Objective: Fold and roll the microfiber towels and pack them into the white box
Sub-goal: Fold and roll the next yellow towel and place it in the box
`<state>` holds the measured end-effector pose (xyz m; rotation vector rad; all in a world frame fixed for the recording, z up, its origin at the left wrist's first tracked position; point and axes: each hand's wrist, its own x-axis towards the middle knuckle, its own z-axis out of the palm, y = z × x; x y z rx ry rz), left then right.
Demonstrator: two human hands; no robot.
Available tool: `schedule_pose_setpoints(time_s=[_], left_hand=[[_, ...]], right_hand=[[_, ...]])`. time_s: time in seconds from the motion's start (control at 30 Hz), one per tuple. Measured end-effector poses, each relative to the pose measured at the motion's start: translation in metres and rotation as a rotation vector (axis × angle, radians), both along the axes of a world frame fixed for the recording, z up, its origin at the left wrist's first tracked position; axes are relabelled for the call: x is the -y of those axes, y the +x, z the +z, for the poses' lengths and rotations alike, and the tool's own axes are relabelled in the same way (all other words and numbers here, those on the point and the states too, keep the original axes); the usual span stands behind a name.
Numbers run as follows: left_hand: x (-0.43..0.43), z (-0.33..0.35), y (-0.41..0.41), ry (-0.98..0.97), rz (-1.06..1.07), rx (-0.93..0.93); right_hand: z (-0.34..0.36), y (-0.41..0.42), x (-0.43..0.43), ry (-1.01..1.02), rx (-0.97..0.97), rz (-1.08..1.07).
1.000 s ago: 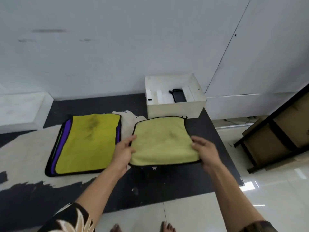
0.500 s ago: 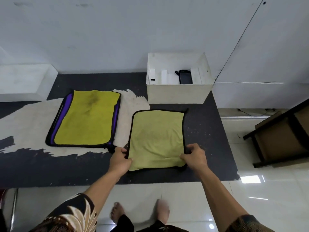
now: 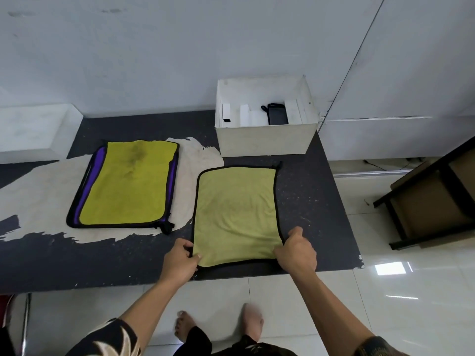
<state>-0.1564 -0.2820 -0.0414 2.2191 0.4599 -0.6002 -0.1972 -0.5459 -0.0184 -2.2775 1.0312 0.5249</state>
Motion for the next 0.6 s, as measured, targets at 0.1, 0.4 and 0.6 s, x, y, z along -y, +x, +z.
schedule_pose_setpoints(time_s=[0.1, 0.4, 0.6], left_hand=[[0.0, -0.002, -0.001, 0.007, 0.005, 0.072], [-0.004, -0.01, -0.01, 0.039, 0.038, 0.175], [-0.005, -0.012, -0.014, 0.264, -0.168, 0.149]], right_hand=[[-0.004, -0.005, -0.005, -0.003, -0.032, 0.0], [-0.016, -0.017, 0.003, 0.138, 0.074, -0.052], [-0.015, -0.027, -0.005, -0.331, 0.194, 0.259]])
